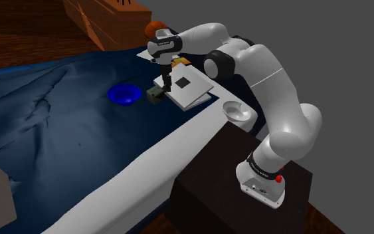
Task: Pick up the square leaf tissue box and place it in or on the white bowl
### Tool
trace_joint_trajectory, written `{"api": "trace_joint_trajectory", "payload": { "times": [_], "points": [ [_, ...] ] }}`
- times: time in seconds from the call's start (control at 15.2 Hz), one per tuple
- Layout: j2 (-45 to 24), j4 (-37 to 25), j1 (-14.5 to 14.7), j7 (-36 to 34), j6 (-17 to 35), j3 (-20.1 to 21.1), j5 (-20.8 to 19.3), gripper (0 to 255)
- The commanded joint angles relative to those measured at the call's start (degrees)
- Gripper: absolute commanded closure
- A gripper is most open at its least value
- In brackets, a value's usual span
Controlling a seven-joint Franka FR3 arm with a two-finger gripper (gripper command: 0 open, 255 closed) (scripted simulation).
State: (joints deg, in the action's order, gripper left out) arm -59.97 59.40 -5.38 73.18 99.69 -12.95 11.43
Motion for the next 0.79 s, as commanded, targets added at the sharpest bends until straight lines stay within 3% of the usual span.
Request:
{"api": "trace_joint_trajectory", "payload": {
  "times": [0.0,0.13,0.2,0.73],
  "points": [
    [0.02,0.07,0.01,0.01,0.05,0.0,0.0,0],
    [0.02,0.05,0.0,0.01,0.04,0.0,0.0,0],
    [0.02,0.05,0.0,0.01,0.04,0.0,0.0,255],
    [0.05,0.11,0.01,0.01,0.06,0.0,0.0,255]
  ]
}}
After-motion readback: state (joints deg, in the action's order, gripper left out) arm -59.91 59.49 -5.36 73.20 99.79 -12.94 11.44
